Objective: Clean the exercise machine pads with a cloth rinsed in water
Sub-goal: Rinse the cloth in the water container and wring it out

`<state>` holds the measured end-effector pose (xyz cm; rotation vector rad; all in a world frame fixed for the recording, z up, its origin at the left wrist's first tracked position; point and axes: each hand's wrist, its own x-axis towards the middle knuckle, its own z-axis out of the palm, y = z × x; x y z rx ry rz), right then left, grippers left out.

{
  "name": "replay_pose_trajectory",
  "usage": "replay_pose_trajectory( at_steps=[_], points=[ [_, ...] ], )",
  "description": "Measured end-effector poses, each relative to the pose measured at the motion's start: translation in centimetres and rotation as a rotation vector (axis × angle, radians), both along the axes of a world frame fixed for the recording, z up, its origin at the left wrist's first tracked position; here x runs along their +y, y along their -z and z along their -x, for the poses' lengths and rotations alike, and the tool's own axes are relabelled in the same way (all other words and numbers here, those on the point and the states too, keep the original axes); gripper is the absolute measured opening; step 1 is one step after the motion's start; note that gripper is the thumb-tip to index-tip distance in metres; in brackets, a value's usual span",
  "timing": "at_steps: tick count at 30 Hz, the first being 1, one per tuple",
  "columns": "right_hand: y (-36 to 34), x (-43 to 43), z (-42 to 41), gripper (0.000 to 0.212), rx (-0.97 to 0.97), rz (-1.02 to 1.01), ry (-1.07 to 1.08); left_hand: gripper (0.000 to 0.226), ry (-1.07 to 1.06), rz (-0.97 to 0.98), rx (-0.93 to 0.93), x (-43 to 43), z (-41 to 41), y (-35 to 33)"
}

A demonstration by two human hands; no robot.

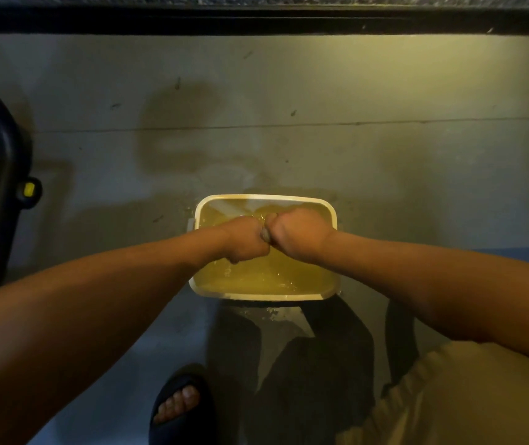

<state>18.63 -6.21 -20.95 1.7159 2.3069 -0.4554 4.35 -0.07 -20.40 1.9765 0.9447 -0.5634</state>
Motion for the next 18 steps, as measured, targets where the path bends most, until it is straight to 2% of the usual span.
replay_pose_trajectory(
  at_steps=[2, 6, 8, 11, 14, 18],
  points=[
    [0.2, 0.0, -0.2, 0.024, 0.092, 0.148, 0.155, 0.018, 0.012, -0.125, -0.137, 0.2, 0.3, 0.2],
    [0.3, -0.2, -0.5, 0.021, 0.495, 0.604, 0.643, 0.041, -0.072, -0.171, -0.345, 1.0, 1.9, 0.3],
    [0.2, -0.2, -0.7, 0.019, 0.620, 0.761, 0.768, 0.045, -0.090, -0.213, -0.403, 1.2, 2.5, 0.4],
    [0.5, 0.2, -1.1, 0.027, 0.766, 0.996, 0.897, 0.052, -0.213, -0.276, -0.439, 1.6, 2.9, 0.7],
    [0.4, 0.9, -1.7, 0.038, 0.891, 1.176, 0.946, 0.054, -0.284, -0.244, -0.430, 1.2, 2.7, 0.6],
    [-0.6, 1.3, -2.0, 0.041, 0.943, 1.352, 0.863, 0.071, 0.017, -0.231, -0.387, 0.5, 2.2, 0.4]
  ],
)
